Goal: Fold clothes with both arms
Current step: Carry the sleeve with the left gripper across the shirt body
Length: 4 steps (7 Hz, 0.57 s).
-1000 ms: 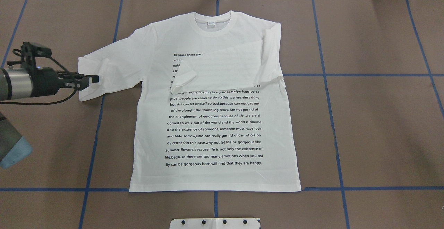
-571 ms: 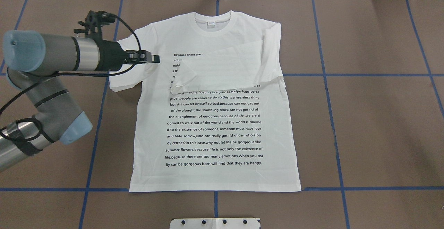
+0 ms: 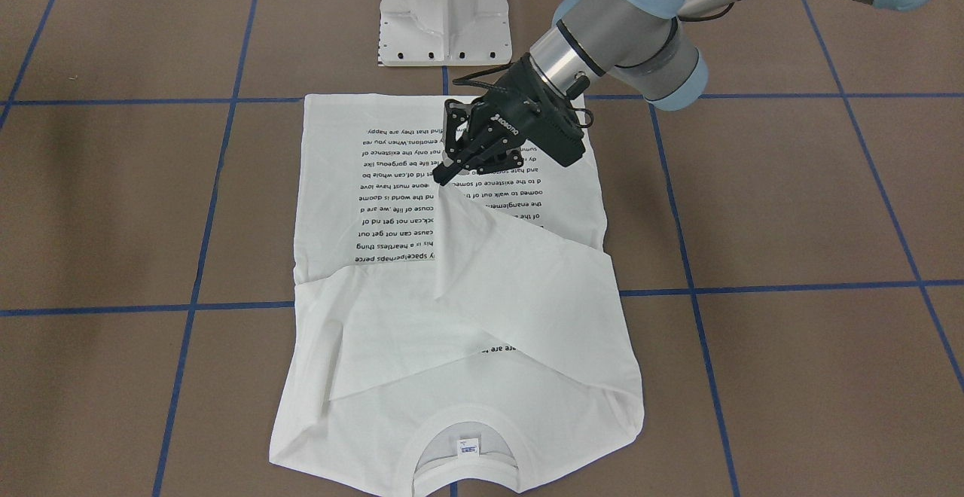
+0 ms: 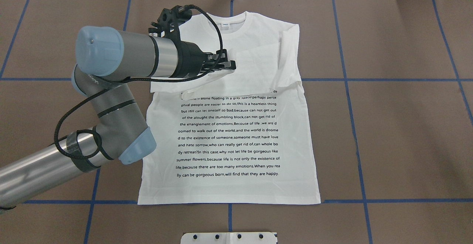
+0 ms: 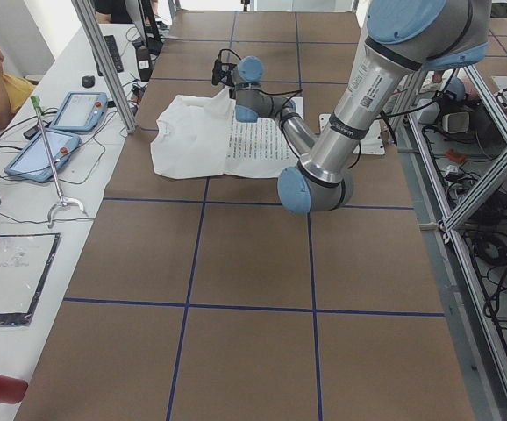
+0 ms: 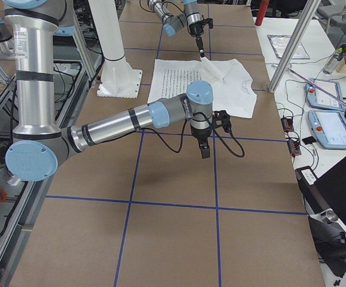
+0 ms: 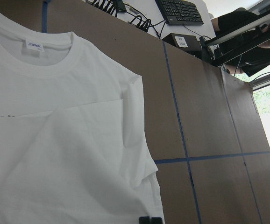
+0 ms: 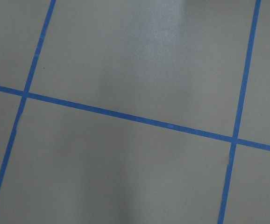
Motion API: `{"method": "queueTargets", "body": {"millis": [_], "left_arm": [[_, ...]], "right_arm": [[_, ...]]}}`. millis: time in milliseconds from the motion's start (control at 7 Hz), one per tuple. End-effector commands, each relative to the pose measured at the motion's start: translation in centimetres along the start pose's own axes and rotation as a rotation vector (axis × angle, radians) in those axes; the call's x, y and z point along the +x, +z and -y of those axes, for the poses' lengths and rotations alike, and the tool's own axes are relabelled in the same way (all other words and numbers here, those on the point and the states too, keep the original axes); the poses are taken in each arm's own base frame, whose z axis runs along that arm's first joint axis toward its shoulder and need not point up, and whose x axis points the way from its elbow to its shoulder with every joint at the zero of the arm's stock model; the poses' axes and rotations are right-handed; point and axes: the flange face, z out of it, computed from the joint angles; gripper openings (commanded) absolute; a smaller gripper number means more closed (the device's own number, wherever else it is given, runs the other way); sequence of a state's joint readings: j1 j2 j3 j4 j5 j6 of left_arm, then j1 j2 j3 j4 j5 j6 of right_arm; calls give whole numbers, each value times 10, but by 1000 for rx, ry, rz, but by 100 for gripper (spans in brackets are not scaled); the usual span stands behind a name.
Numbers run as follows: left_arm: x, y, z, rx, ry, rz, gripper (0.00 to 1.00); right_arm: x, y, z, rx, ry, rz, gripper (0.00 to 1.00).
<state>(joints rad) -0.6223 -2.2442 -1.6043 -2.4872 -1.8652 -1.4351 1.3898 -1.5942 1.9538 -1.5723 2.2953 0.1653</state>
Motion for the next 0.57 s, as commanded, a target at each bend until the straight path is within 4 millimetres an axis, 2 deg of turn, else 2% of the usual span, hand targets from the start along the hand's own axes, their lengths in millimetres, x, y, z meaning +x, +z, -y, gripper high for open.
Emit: {"method": "queueTargets", "body": {"millis": [0,286,429], "left_arm": [[11,24,-28,-4,-4,0,0],[7,79,-66,17,-3,55,0],[1,89,-84,13,6,68,90]], "right_arm": [[0,0,1,1,0,0,100],[0,0,1,1,-2,0,100],[0,0,1,0,-2,1,100]]}}
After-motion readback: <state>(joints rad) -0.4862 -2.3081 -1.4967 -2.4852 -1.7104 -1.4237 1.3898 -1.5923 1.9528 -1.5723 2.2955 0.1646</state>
